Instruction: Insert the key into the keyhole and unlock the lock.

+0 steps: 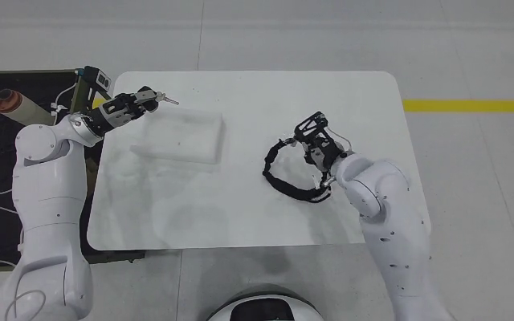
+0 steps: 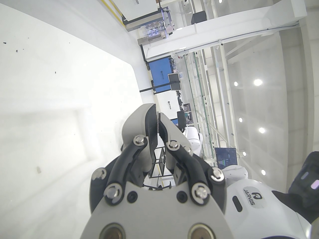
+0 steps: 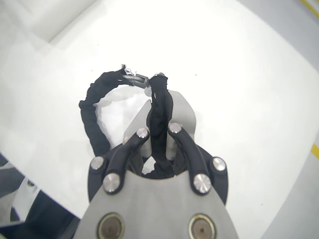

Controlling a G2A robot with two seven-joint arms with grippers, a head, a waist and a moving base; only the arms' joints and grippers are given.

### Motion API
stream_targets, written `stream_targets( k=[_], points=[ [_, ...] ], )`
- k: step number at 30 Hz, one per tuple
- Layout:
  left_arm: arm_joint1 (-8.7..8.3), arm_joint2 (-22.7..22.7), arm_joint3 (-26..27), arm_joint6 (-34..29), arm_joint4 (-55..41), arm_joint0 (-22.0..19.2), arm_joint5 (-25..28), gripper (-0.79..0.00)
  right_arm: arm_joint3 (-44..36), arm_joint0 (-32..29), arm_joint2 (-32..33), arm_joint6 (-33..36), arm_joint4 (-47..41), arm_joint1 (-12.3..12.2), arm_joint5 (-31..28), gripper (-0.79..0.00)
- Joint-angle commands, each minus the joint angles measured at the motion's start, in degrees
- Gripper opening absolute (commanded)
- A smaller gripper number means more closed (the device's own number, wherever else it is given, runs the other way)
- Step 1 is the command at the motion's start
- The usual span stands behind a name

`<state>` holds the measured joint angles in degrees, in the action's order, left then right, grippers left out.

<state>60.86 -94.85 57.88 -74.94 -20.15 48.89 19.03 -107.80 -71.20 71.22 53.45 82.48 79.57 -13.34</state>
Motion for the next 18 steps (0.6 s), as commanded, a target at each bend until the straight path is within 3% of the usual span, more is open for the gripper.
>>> stream_targets(
  k=[1,4,10,11,14,15,18],
  points=[
    [0.00,0.00,0.00,0.00,0.00,0.00,0.00,-0.785,0.76,-0.05,-2.89,-1.65,4.94,0.42,2.85,-0.785],
    [0.00,0.00,0.00,0.00,0.00,0.00,0.00,-0.785,3.54,0.86,-5.78,-0.13,8.33,1.16,4.90,-0.785],
    [0.00,0.00,0.00,0.00,0.00,0.00,0.00,-0.785,8.13,2.59,-9.96,2.92,4.77,3.11,4.99,-0.782],
    [0.00,0.00,0.00,0.00,0.00,0.00,0.00,-0.785,8.48,2.91,-10.29,4.65,4.52,3.38,4.78,-0.529],
    [0.00,0.00,0.00,0.00,0.00,0.00,0.00,-0.785,9.49,3.28,-11.21,8.67,3.49,4.32,6.09,-0.194],
    [0.00,0.00,0.00,0.00,0.00,0.00,0.00,-0.785,9.48,3.61,-11.32,9.61,3.16,4.60,6.28,0.000],
    [0.00,0.00,0.00,0.00,0.00,0.00,0.00,-0.785,9.12,3.47,-11.48,11.43,1.62,5.39,6.87,0.000]
  ],
)
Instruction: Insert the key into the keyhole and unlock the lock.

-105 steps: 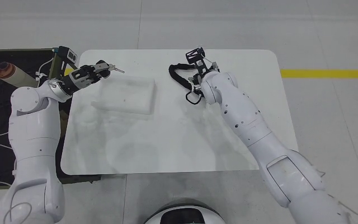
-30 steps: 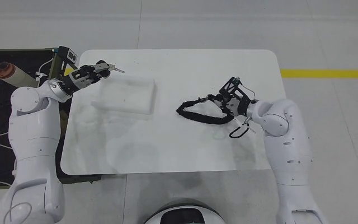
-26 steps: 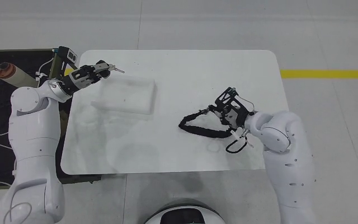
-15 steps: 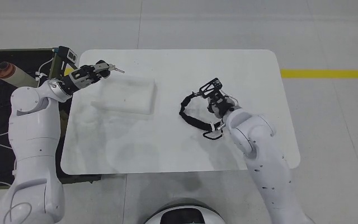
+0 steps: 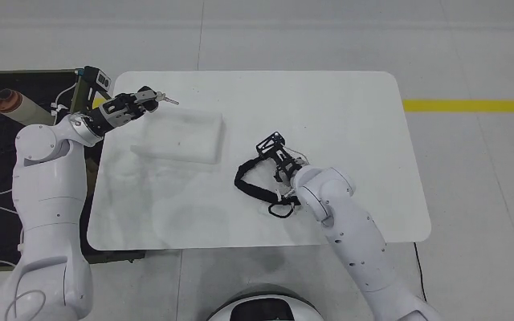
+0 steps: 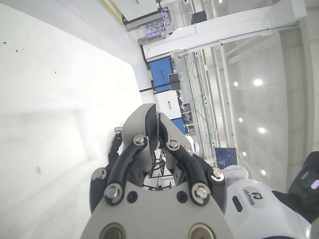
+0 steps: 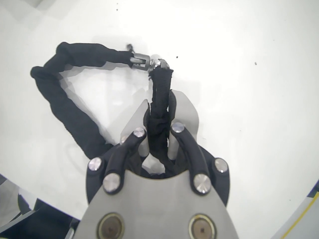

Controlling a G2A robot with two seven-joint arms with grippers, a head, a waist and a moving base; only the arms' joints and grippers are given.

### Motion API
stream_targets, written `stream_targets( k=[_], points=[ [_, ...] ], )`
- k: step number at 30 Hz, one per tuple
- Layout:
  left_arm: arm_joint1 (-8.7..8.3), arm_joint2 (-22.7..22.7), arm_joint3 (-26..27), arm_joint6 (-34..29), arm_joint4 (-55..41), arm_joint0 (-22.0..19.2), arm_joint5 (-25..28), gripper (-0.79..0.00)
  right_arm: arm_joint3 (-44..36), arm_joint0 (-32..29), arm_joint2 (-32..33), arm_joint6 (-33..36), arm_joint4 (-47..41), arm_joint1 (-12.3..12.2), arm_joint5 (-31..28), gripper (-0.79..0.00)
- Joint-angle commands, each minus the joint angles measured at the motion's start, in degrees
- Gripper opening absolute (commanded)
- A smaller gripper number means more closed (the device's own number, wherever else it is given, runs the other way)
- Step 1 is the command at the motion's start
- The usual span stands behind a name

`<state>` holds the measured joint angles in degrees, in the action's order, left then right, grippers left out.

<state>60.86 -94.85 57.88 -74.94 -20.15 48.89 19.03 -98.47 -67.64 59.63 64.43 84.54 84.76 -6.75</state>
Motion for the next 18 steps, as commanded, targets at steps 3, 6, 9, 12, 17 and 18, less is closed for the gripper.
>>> stream_targets(
  k=[3,6,9,12,17,18],
  points=[
    [0.00,0.00,0.00,0.00,0.00,0.00,0.00,-0.785,-0.92,-0.13,0.31,2.42,-1.67,0.88,0.63,0.000],
    [0.00,0.00,0.00,0.00,0.00,0.00,0.00,-0.785,0.07,1.17,1.39,4.64,-3.22,1.59,1.83,0.000],
    [0.00,0.00,0.00,0.00,0.00,0.00,0.00,-0.785,1.29,2.66,-0.20,4.62,0.39,2.40,2.79,0.000],
    [0.00,0.00,0.00,0.00,0.00,0.00,0.00,-0.785,2.97,3.58,-2.75,4.59,3.64,3.40,2.45,0.000],
    [0.00,0.00,0.00,0.00,0.00,0.00,0.00,-0.785,7.50,6.20,-1.72,6.04,2.79,5.17,4.69,-0.277],
    [0.00,0.00,0.00,0.00,0.00,0.00,0.00,-0.785,8.28,6.67,-1.32,6.50,2.37,5.49,5.04,-0.329]
  ],
)
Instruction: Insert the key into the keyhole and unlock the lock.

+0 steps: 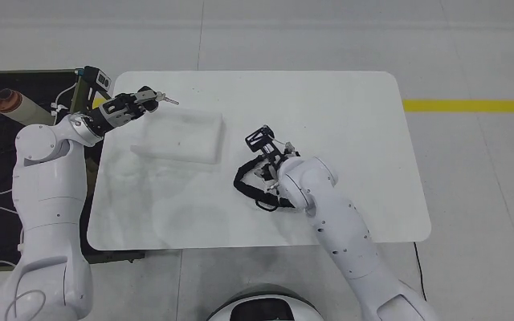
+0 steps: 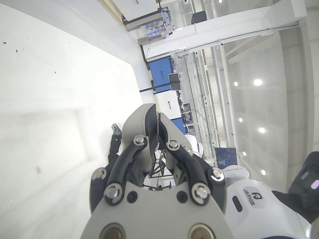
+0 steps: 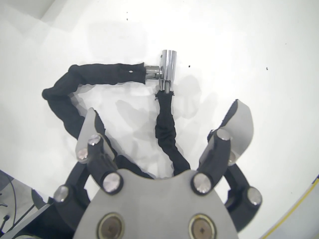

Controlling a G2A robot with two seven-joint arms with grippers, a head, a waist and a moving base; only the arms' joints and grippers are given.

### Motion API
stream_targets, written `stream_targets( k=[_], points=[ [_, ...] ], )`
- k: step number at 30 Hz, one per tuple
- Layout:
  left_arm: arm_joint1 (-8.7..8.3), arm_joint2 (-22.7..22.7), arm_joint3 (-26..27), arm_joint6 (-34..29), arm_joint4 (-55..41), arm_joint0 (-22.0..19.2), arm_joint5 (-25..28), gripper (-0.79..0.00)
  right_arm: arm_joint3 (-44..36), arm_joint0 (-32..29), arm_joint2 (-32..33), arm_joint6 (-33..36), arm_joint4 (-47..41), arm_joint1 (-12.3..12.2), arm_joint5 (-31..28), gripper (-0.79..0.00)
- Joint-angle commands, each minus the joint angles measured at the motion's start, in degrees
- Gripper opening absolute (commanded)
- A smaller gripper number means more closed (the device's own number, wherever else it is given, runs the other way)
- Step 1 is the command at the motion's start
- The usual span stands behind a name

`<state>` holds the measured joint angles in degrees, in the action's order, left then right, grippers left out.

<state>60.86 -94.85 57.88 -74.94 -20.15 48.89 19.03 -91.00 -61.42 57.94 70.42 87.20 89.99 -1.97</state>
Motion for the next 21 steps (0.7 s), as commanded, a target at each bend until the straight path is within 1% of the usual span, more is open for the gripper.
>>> stream_targets(
  k=[1,2,4,7,8,10,11,17,19,21],
  points=[
    [0.00,0.00,0.00,0.00,0.00,0.00,0.00,-0.785,1.60,0.84,0.71,1.08,-0.87,0.57,0.30,-0.413],
    [0.00,0.00,0.00,0.00,0.00,0.00,0.00,-0.785,2.27,1.24,0.83,1.62,-1.03,0.86,0.01,-0.449],
    [0.00,0.00,0.00,0.00,0.00,0.00,0.00,-0.785,3.34,1.67,1.32,2.32,-2.47,1.46,-0.13,-0.474],
    [0.00,0.00,0.00,0.00,0.00,0.00,0.00,-0.785,5.08,2.19,1.64,2.63,-1.52,2.19,-0.35,-0.486],
    [0.00,0.00,0.00,0.00,0.00,0.00,0.00,-0.785,5.54,2.21,2.06,2.70,-1.61,2.41,-0.12,-0.505],
    [0.00,0.00,0.00,0.00,0.00,0.00,0.00,-0.785,6.11,2.27,2.77,3.08,-1.64,2.84,0.18,-0.714],
    [0.00,0.00,0.00,0.00,0.00,0.00,0.00,-0.785,6.31,2.21,3.06,3.17,-1.40,3.02,0.17,-0.785],
    [0.00,0.00,0.00,0.00,0.00,0.00,0.00,-0.785,4.89,0.61,6.01,2.16,-3.64,3.84,-1.71,-0.785],
    [0.00,0.00,0.00,0.00,0.00,0.00,0.00,-0.785,2.82,-0.49,8.11,1.36,-4.30,3.83,-1.97,-0.785],
    [0.00,0.00,0.00,0.00,0.00,0.00,0.00,-0.785,-1.16,-2.11,10.26,-0.02,-4.22,3.68,-2.37,-0.785]
  ],
)
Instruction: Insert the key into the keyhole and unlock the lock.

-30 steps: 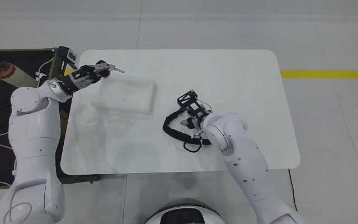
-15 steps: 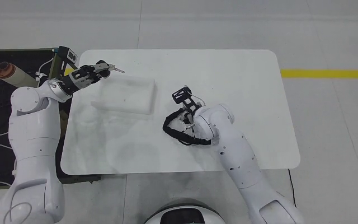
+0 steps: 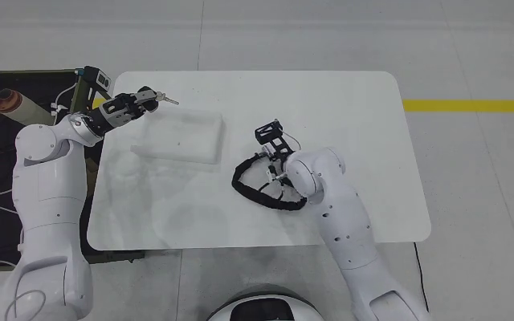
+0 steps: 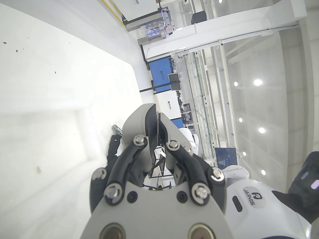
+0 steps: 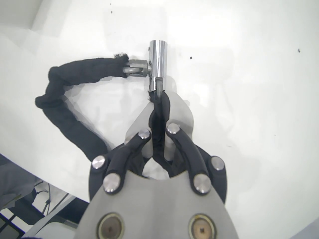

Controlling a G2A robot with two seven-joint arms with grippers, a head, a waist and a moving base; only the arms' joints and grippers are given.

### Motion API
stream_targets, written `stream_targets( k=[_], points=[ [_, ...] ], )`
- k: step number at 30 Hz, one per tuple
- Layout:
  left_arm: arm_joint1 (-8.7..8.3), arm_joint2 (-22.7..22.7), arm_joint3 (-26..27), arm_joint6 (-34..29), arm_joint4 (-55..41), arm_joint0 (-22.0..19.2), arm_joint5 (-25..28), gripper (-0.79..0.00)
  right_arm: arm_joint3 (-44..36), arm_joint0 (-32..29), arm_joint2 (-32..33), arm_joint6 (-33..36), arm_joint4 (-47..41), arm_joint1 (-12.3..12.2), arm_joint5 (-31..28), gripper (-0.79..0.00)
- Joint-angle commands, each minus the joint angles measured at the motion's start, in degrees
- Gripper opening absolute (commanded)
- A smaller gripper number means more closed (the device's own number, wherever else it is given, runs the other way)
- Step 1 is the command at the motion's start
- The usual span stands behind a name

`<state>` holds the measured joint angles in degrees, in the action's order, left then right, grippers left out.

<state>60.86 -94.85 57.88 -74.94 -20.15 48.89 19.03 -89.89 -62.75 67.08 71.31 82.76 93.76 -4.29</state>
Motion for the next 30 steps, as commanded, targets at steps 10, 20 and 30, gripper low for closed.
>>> stream_targets(
  k=[10,20,30],
  points=[
    [0.00,0.00,0.00,0.00,0.00,0.00,0.00,-0.785,-15.78,-8.86,6.55,-9.95,-3.18,-0.53,-1.10,-0.785],
    [0.00,0.00,0.00,0.00,0.00,0.00,0.00,-0.785,-21.14,-16.95,7.25,-24.29,-14.38,-0.40,-3.40,-0.785],
    [0.00,0.00,0.00,0.00,0.00,0.00,0.00,-0.785,-16.45,-20.76,12.25,-48.34,-39.72,-1.22,-25.58,-0.785]
  ],
)
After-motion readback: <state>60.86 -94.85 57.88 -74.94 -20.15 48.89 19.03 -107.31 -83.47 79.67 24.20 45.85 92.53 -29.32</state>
